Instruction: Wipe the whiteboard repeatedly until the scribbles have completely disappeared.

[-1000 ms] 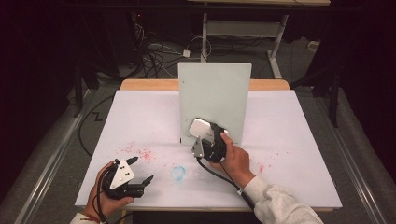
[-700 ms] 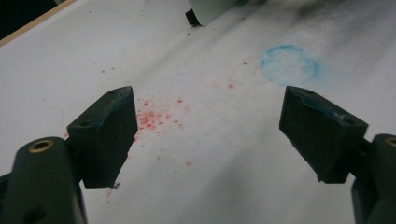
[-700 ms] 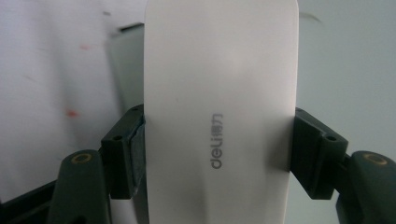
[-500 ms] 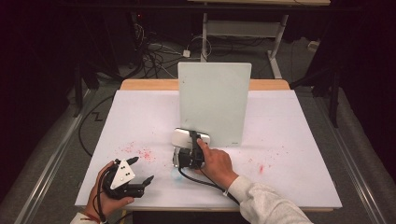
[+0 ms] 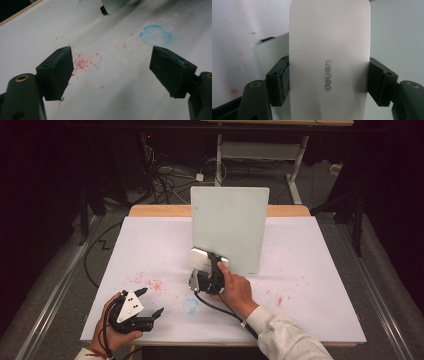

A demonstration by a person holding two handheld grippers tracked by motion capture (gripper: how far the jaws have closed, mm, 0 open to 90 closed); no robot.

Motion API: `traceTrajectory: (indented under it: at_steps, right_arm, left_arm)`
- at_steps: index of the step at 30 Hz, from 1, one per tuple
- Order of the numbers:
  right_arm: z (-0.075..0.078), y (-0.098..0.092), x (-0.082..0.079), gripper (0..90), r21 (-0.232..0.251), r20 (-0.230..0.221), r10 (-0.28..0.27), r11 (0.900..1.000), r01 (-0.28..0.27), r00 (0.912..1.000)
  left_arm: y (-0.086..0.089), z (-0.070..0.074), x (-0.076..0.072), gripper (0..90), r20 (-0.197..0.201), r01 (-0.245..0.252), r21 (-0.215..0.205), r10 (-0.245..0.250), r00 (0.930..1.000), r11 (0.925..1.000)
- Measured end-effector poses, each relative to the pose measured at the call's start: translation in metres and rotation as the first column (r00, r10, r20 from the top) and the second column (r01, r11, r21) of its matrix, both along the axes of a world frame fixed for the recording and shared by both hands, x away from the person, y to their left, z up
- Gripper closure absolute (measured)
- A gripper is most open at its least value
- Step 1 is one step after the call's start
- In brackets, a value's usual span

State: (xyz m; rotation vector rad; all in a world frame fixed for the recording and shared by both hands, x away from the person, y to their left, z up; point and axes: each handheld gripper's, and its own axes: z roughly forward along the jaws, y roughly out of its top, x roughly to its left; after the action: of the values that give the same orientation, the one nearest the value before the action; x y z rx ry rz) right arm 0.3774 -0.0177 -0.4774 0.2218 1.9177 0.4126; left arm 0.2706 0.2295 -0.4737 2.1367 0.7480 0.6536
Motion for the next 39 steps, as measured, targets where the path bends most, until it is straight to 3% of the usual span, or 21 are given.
traceTrajectory:
  at_steps: [6,9,12,14,15,16,18,23,27,30,32,34,39]
  right_arm:
    - [0.029,-0.024,0.010,31.1,0.116,0.005,-0.048,0.992,0.048,0.9988]
    - [0.034,-0.027,0.012,31.1,0.137,0.005,-0.057,0.989,0.055,0.9984]
    - [0.032,-0.026,0.011,31.1,0.124,0.019,-0.060,0.991,0.057,0.9980]
    - [0.030,-0.025,0.010,31.1,0.126,0.001,-0.055,0.991,0.055,0.9985]
    - [0.026,-0.024,0.009,31.1,0.107,-0.005,-0.043,0.993,0.043,0.9991]
    - [0.019,-0.022,0.006,31.1,0.052,0.000,-0.033,0.998,0.033,0.9995]
    - [0.008,-0.019,0.002,31.1,-0.012,-0.025,-0.014,1.000,0.014,0.9996]
    - [-0.007,-0.023,-0.004,31.1,-0.130,-0.045,0.007,0.991,-0.013,0.9990]
    - [-0.011,-0.030,-0.006,31.1,-0.188,-0.059,0.000,0.982,-0.011,0.9983]
    - [-0.013,-0.031,-0.007,31.1,-0.213,-0.059,-0.010,0.977,-0.003,0.9982]
    - [-0.014,-0.029,-0.007,31.1,-0.213,-0.041,-0.005,0.977,-0.004,0.9992]
    - [-0.016,-0.026,-0.008,31.1,-0.209,-0.051,-0.006,0.978,-0.005,0.9987]
    - [-0.013,-0.018,-0.006,31.1,-0.149,-0.054,0.013,0.989,-0.021,0.9985]
  left_arm:
    - [0.000,0.000,0.000,18.8,0.000,0.001,0.004,-0.001,1.0000,1.0000]
    - [0.000,0.000,0.000,18.8,-0.003,0.001,0.005,-0.001,1.0000,1.0000]
    - [0.000,0.000,0.000,18.8,-0.002,0.002,0.004,-0.002,1.0000,1.0000]
    - [0.000,0.000,0.001,18.8,-0.003,0.001,0.005,-0.001,1.0000,1.0000]
    - [0.000,0.000,0.001,18.8,-0.004,0.002,0.006,-0.002,1.0000,1.0000]
    - [0.000,0.000,0.000,18.8,-0.003,0.002,0.007,-0.002,1.0000,1.0000]
    - [-0.001,0.000,0.000,18.8,-0.001,0.001,0.003,-0.001,1.0000,1.0000]
    - [0.000,0.000,0.000,18.8,0.000,0.000,0.002,0.000,1.0000,1.0000]
    - [0.000,0.000,0.000,18.8,-0.001,-0.001,0.000,0.001,1.0000,1.0000]
    - [0.000,0.000,0.000,18.8,-0.002,0.000,0.005,0.000,1.0000,1.0000]
    - [-0.001,0.000,0.001,18.8,-0.002,-0.001,0.000,0.001,1.0000,1.0000]
    - [-0.002,0.000,0.001,18.8,-0.003,-0.001,0.001,0.001,1.0000,1.0000]
    - [-0.002,0.000,0.001,18.8,-0.002,-0.003,0.000,0.003,1.0000,1.0000]
